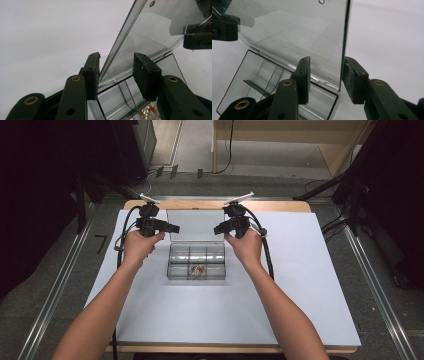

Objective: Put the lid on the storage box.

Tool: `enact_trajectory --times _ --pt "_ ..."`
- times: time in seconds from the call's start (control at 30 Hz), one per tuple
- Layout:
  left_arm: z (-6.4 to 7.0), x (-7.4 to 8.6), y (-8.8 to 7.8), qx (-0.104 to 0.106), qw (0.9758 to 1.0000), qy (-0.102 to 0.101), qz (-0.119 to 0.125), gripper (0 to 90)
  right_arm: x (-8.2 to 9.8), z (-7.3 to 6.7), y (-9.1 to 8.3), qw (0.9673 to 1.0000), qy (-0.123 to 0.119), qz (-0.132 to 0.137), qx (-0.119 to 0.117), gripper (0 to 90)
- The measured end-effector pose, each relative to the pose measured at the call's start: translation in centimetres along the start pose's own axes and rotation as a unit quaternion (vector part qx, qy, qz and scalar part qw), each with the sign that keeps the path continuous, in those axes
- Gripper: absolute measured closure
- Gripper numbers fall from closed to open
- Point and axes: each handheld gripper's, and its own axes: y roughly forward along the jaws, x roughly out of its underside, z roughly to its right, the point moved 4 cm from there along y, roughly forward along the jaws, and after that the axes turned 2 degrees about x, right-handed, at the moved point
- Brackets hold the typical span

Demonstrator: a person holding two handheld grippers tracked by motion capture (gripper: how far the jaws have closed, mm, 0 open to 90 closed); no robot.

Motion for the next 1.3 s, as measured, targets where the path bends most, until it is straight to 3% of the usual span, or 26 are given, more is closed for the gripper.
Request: enact_trajectory --times 0.2,0.77,0.9,1.3 --pt "0.3 0.1 -0.2 -0.002 0.9999 0.012 0.0 57.9 0.3 0.1 -0.4 0.9999 0.004 0.007 -0.01 60.1" --pt "1.0 0.4 -1.2 0.001 0.9994 0.032 0.014 56.6 0.9 -0.3 -1.7 0.9993 -0.016 0.027 -0.019 59.7" --pt "1.1 0.3 -1.7 0.007 0.9993 0.03 0.021 57.9 1.0 -0.3 -1.9 0.9992 -0.023 0.028 -0.016 59.2" --pt "1.7 0.5 -2.6 0.011 0.9985 0.05 0.019 57.8 1.3 -1.0 -2.7 0.9986 -0.042 0.032 -0.008 57.7"
